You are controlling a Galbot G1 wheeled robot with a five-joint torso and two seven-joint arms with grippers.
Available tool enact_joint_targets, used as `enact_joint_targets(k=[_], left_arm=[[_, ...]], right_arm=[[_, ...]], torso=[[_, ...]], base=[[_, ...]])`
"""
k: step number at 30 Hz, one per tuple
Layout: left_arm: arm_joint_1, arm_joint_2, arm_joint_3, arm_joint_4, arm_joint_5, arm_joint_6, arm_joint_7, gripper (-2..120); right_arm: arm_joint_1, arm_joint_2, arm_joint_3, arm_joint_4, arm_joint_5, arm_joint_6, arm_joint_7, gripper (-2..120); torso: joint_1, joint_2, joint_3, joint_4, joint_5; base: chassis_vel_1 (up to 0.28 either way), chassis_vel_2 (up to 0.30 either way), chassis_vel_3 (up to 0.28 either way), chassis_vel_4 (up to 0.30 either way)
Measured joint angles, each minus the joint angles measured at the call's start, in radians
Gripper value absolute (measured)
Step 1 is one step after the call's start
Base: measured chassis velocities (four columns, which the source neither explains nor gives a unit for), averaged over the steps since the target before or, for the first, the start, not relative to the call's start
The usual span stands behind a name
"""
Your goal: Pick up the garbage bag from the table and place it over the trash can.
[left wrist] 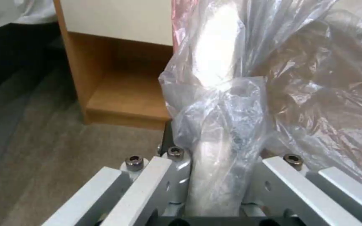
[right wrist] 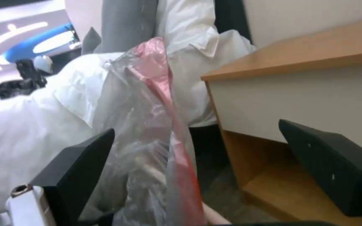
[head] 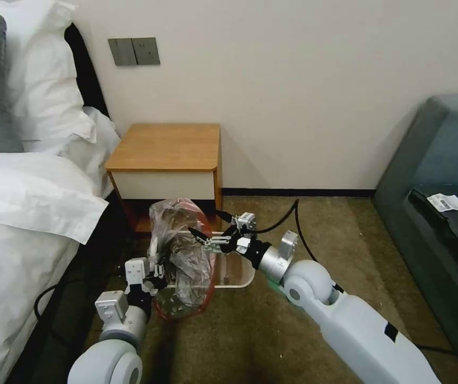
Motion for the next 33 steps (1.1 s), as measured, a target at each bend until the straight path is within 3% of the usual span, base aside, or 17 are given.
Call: enact_joint_targets(k=[3,9,12,23,24,25,27,33], left_arm=[[-0.002,-0.002,0.005,0.0,0.0,0.0,0.0,7],[-0.007,-0.006,0.011,0.01,0.002,0.0,0.0,7],[-0.012,-0.006,0.013,0.019,0.001,0.0,0.0,7],[-0.011,-0.003,0.018,0.013,-0.002,0.0,-0.005,7],[-0.011,-0.003,0.018,0.009,-0.002,0.0,-0.006,7],[-0.012,-0.003,0.017,0.006,-0.003,0.001,-0.006,7],[-0.011,-0.003,0.015,0.006,-0.003,0.001,-0.006,7],[-0.01,-0.003,0.012,0.006,-0.004,0.001,-0.007,7]], right_arm=[[0.011,0.001,-0.01,-0.006,0.022,-0.001,0.005,99],[0.007,-0.001,-0.015,-0.008,0.031,0.004,0.008,80],[-0.005,-0.003,-0.014,-0.002,0.02,0.008,0.009,65],[-0.037,-0.007,-0.006,0.025,-0.008,0.013,0.016,28],[-0.038,-0.007,-0.005,0.029,-0.011,0.013,0.016,23],[-0.039,-0.008,-0.005,0.035,-0.018,0.013,0.017,10],[-0.039,-0.008,-0.005,0.035,-0.024,0.014,0.017,3],[-0.04,-0.003,-0.005,0.033,-0.033,0.016,0.017,0]], torso=[[0.0,0.0,0.0,0.0,0.0],[0.0,0.0,0.0,-0.0001,0.0],[0.0,0.0,0.0,-0.0002,0.0],[0.0,0.0,0.0,-0.0001,0.0],[0.0,0.0,0.0,-0.0001,0.0001],[0.0,0.0,0.0,-0.0001,0.0],[0.0,0.0,0.0,-0.0001,0.0],[0.0,0.0,0.0,-0.0001,0.0]], base=[[0.0,0.0,0.0,0.0],[0.0,0.0,0.0,0.0],[0.0,0.0,0.0,0.0],[0.0,0.0,0.0,0.0],[0.0,0.0,0.0,0.0],[0.0,0.0,0.0,0.0],[0.0,0.0,0.0,0.0],[0.0,0.0,0.0,0.0]])
